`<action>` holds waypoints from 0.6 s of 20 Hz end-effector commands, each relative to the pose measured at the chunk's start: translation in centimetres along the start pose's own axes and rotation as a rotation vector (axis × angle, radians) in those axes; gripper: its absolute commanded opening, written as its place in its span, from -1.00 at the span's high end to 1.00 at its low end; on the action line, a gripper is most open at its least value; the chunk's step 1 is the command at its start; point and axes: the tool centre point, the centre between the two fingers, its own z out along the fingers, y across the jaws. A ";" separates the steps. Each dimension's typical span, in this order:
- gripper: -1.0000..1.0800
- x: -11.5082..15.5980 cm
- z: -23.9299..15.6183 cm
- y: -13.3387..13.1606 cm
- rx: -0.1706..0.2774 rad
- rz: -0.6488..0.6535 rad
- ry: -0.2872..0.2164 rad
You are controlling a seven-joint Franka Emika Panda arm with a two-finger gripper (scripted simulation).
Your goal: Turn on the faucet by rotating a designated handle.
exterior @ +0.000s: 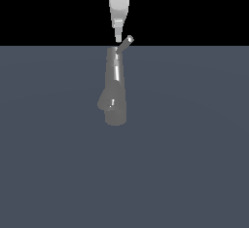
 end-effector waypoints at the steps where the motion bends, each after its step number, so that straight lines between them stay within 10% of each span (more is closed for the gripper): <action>1: 1.00 1.3 0.7 -0.4 -0.008 0.011 0.001; 12: 1.00 5.5 1.9 -2.8 -0.010 0.029 0.003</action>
